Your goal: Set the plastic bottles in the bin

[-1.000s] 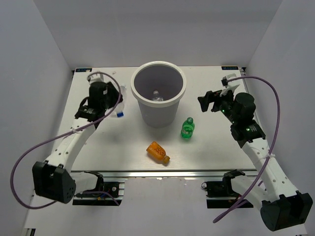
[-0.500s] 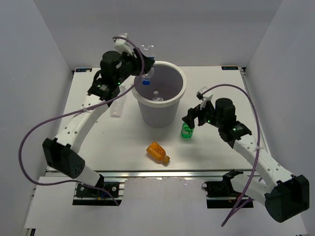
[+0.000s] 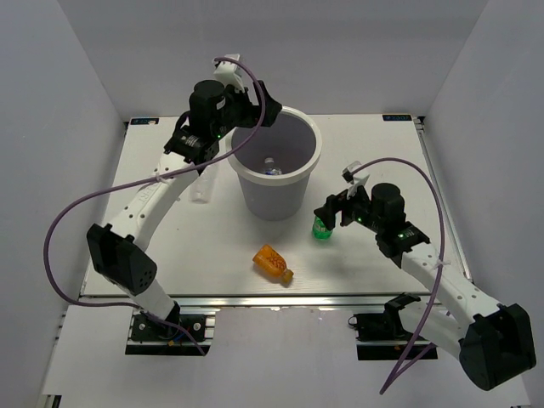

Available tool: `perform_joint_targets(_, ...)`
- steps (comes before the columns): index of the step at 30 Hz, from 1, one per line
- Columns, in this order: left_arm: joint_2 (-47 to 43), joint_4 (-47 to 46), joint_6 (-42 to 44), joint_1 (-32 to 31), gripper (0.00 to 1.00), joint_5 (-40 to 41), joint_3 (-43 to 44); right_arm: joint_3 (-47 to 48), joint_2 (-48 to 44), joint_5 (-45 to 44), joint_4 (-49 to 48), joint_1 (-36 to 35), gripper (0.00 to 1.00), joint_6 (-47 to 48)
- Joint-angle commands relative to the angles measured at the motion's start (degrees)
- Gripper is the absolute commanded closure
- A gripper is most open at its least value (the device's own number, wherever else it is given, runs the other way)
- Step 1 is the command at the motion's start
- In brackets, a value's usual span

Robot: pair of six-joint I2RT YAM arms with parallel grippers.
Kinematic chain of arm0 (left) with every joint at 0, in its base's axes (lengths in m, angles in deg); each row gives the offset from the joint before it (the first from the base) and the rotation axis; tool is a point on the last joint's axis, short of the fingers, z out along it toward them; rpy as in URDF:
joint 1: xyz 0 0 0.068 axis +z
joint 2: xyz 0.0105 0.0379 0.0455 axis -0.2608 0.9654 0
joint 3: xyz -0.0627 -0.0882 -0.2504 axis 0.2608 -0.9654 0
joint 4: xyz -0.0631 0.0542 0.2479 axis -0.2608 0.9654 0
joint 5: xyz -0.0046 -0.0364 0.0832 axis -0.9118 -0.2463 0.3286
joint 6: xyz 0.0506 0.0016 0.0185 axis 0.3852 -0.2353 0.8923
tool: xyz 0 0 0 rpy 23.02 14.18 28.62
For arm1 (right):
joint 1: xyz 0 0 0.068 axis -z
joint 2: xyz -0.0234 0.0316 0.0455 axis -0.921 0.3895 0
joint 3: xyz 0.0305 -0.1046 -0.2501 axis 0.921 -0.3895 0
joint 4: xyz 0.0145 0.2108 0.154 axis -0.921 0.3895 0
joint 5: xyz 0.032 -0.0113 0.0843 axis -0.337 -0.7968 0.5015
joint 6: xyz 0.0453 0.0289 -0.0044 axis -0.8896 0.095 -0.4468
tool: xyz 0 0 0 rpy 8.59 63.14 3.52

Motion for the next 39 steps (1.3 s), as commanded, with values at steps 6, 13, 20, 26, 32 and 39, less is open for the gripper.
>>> perform_joint_targets(6, -7.3, 1.5, 1.5, 3.0, 0.02, 13.8, -5.7, -1.1, 2.5, -2.5, -6.6, -0.4, 0.22, -2.3)
perform_joint_targets(13, -13.0, -2.1, -6.3, 15.8, 0.02, 7.0, -19.7, 0.4, 6.2, -2.8, -6.6, -0.3, 0.53, -2.2)
perform_joint_targets(20, -16.8, -3.1, -7.6, 17.9, 0.02, 9.8, -26.6, 3.6, 5.9, -4.6, -2.0, -0.4, 0.92, -2.5)
perform_joint_targets(26, -18.7, -1.4, -7.6, 18.6, 0.02, 12.7, -29.1, 15.0, 0.3, -12.9, 4.1, -0.4, 1.00, 0.9)
perform_joint_targets(32, -20.2, -1.0, -7.0, 19.2, 0.02, 12.7, -30.9, 30.6, -0.8, -13.6, 0.9, -0.3, 1.00, 6.4)
perform_joint_targets(39, -20.8, -0.8, -6.9, 19.3, 0.02, 13.0, -31.7, 51.7, 11.8, -1.2, 2.3, -1.8, 1.00, 9.5)
